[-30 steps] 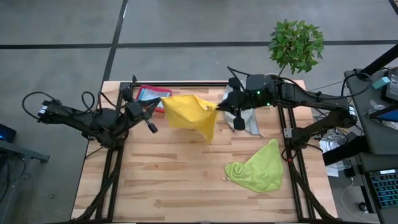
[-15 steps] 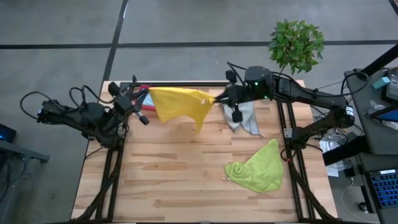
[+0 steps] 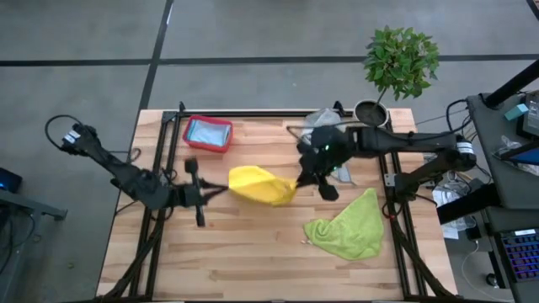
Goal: Fold microfiber towels
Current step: Fold the yellow microfiber cloth
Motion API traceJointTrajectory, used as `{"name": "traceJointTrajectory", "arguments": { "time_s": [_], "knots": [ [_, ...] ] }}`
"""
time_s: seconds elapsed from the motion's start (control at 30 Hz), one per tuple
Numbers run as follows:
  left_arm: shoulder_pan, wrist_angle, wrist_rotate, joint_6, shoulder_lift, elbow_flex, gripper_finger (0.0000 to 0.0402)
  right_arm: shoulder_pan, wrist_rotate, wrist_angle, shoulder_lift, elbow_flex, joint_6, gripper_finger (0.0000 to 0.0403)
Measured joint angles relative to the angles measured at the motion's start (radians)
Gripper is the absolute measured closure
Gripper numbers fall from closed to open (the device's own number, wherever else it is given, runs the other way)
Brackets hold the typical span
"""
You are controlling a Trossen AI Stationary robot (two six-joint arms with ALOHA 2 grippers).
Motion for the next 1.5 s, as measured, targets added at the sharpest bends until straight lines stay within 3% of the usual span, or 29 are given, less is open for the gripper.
{"name": "traceJointTrajectory", "arguments": {
  "time_s": [0.23, 0.37, 0.53, 0.7, 0.87, 1.07, 1.23, 1.33, 1.5],
  "knots": [
    [-0.045, 0.236, -0.016, -0.002, 0.109, 0.028, 0.0401, 0.057, 0.007, 0.073, 0.005, -0.041, 0.023, 0.0363],
    [-0.045, 0.260, -0.027, 0.003, 0.124, 0.046, 0.0401, 0.055, 0.012, 0.080, 0.010, -0.052, 0.010, 0.0364],
    [-0.047, 0.219, -0.039, -0.005, 0.144, 0.042, 0.0401, 0.054, 0.015, 0.207, 0.032, -0.147, 0.053, 0.0349],
    [-0.072, 0.223, -0.038, -0.005, 0.146, 0.042, 0.0401, 0.053, 0.291, 0.365, 0.024, -0.304, 0.036, 0.0344],
    [-0.093, 0.223, -0.077, -0.005, 0.132, 0.042, 0.0401, 0.031, 0.305, 0.437, 0.004, -0.384, 0.038, 0.0387],
    [-0.097, 0.217, -0.130, -0.005, 0.125, 0.042, 0.0401, 0.027, 0.307, 0.451, -0.011, -0.392, 0.048, 0.0394],
    [-0.098, 0.178, -0.299, 0.026, 0.089, 0.053, 0.0401, 0.019, 0.338, 0.447, -0.046, -0.342, -0.003, 0.0394],
    [-0.097, 0.132, -0.400, 0.067, 0.016, 0.073, 0.0401, -0.003, 0.399, 0.453, -0.064, -0.289, -0.073, 0.0394],
    [-0.059, -0.012, -0.410, 0.100, -0.146, 0.077, 0.0401, -0.068, 0.443, 0.455, -0.036, -0.194, -0.231, 0.0394]
  ]
}}
